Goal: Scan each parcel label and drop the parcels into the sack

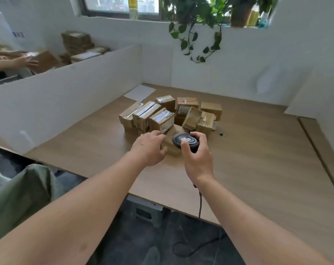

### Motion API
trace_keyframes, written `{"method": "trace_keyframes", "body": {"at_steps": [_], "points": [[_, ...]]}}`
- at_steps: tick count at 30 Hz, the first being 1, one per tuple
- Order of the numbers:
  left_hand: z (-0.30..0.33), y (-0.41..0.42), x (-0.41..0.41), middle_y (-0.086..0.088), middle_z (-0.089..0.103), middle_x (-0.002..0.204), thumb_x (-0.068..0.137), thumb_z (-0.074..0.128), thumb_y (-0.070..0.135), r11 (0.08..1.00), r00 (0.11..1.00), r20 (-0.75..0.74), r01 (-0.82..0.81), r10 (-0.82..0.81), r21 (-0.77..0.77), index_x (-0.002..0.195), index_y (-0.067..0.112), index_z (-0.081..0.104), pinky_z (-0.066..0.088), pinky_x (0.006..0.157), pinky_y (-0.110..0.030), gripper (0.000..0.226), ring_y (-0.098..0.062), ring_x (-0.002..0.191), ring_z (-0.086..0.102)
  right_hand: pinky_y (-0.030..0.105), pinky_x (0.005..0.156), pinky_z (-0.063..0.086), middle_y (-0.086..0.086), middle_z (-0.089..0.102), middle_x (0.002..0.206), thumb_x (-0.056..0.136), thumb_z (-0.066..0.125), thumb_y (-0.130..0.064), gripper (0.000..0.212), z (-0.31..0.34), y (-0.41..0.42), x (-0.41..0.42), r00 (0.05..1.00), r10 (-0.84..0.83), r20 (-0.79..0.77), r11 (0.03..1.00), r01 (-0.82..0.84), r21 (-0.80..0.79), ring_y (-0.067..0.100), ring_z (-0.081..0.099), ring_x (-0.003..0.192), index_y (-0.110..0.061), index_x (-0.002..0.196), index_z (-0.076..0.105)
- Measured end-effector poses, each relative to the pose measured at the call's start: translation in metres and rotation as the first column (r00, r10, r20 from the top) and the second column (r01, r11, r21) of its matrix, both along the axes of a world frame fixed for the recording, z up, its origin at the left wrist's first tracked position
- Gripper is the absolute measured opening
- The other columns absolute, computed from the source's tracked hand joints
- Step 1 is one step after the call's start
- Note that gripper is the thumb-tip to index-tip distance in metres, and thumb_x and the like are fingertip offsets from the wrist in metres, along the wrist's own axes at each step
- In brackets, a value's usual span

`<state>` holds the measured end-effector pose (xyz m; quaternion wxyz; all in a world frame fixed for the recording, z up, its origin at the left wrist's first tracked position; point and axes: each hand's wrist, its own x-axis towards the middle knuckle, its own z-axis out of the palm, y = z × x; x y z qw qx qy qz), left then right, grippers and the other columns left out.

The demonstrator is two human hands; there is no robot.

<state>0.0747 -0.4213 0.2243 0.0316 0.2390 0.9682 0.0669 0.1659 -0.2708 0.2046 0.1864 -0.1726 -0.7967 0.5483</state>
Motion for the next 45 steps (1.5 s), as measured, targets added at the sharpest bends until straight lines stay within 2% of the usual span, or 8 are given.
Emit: {"method": "trace_keyframes", "body": {"at_steps": [9,21,26,30,34,37,40,45], "points": [[-0.020,0.130,-0.115,-0.002,0.048,0.155,0.102,0.059,0.043,0.979,0.979,0.014,0.200,-0.201,0.047,0.152,0.025,0.050,0.048,0.109,-0.043,0.054,-0.027,0.138,0.051,0.041,0.090,0.056,-0.009,0.072,0.111,0.102,0.064,-0.046,0.026,-0.019,0.103,-0.096,0.970,-0.240,0.050,0.971,0.239,0.009,0.022,0.068,0.103,-0.037,0.126,0.057],[-0.092,0.260,-0.235,-0.007,0.040,0.162,0.101,0.062,0.043,0.951,0.926,0.217,0.303,-0.308,0.056,0.156,0.023,0.044,0.045,0.115,-0.047,0.061,-0.030,0.145,0.044,0.040,0.090,0.056,-0.019,0.069,0.100,0.101,0.065,-0.047,0.029,-0.065,0.209,-0.203,0.875,-0.435,0.213,0.895,0.445,0.001,0.022,0.069,0.102,-0.036,0.127,0.057],[-0.112,0.305,-0.260,-0.013,0.028,0.167,0.101,0.061,0.041,0.975,0.937,0.272,0.223,-0.218,0.010,0.157,0.022,0.040,0.040,0.118,-0.050,0.063,-0.035,0.151,0.032,0.037,0.087,0.053,-0.026,0.066,0.099,0.101,0.065,-0.046,0.028,-0.083,0.249,-0.232,0.874,-0.413,0.257,0.903,0.429,-0.007,0.017,0.066,0.100,-0.036,0.126,0.057],[-0.133,0.329,-0.272,-0.017,0.032,0.160,0.099,0.063,0.047,0.997,0.966,0.255,0.064,-0.050,-0.045,0.151,0.020,0.043,0.046,0.108,-0.050,0.062,-0.037,0.142,0.040,0.036,0.086,0.053,-0.025,0.066,0.101,0.102,0.064,-0.048,0.031,-0.103,0.278,-0.248,0.892,-0.349,0.287,0.927,0.373,-0.034,0.016,0.066,0.100,-0.035,0.129,0.057],[-0.152,0.345,-0.277,-0.024,0.015,0.166,0.094,0.068,0.059,0.984,0.957,0.240,-0.138,0.161,-0.110,0.161,0.016,0.022,0.044,0.110,-0.052,0.091,-0.043,0.142,0.038,0.032,0.082,0.048,-0.025,0.068,0.103,0.102,0.065,-0.047,0.030,-0.121,0.302,-0.253,0.905,-0.310,0.292,0.937,0.342,-0.065,0.011,0.065,0.099,-0.035,0.128,0.057],[-0.161,0.351,-0.283,-0.025,0.018,0.163,0.093,0.069,0.058,0.967,0.931,0.260,-0.243,0.255,-0.078,0.162,0.024,0.017,0.047,0.107,-0.054,0.092,-0.045,0.138,0.040,0.029,0.079,0.046,-0.023,0.069,0.103,0.102,0.065,-0.046,0.028,-0.129,0.314,-0.250,0.910,-0.292,0.296,0.942,0.326,-0.073,0.001,0.065,0.095,-0.037,0.127,0.058],[-0.162,0.348,-0.284,-0.020,0.030,0.151,0.096,0.066,0.053,0.963,0.921,0.283,-0.265,0.266,-0.043,0.160,0.032,0.017,0.048,0.104,-0.053,0.083,-0.043,0.130,0.045,0.030,0.080,0.047,-0.023,0.069,0.102,0.102,0.066,-0.045,0.028,-0.133,0.319,-0.249,0.905,-0.292,0.310,0.942,0.329,-0.071,-0.001,0.064,0.094,-0.036,0.128,0.058],[-0.153,0.328,-0.275,-0.018,0.031,0.150,0.096,0.066,0.050,0.975,0.934,0.319,-0.202,0.163,0.094,0.162,0.037,0.015,0.048,0.105,-0.052,0.085,-0.042,0.131,0.046,0.030,0.079,0.047,-0.022,0.069,0.102,0.102,0.065,-0.045,0.028,-0.128,0.307,-0.241,0.904,-0.303,0.302,0.937,0.341,-0.080,-0.002,0.064,0.095,-0.036,0.127,0.058]]}}
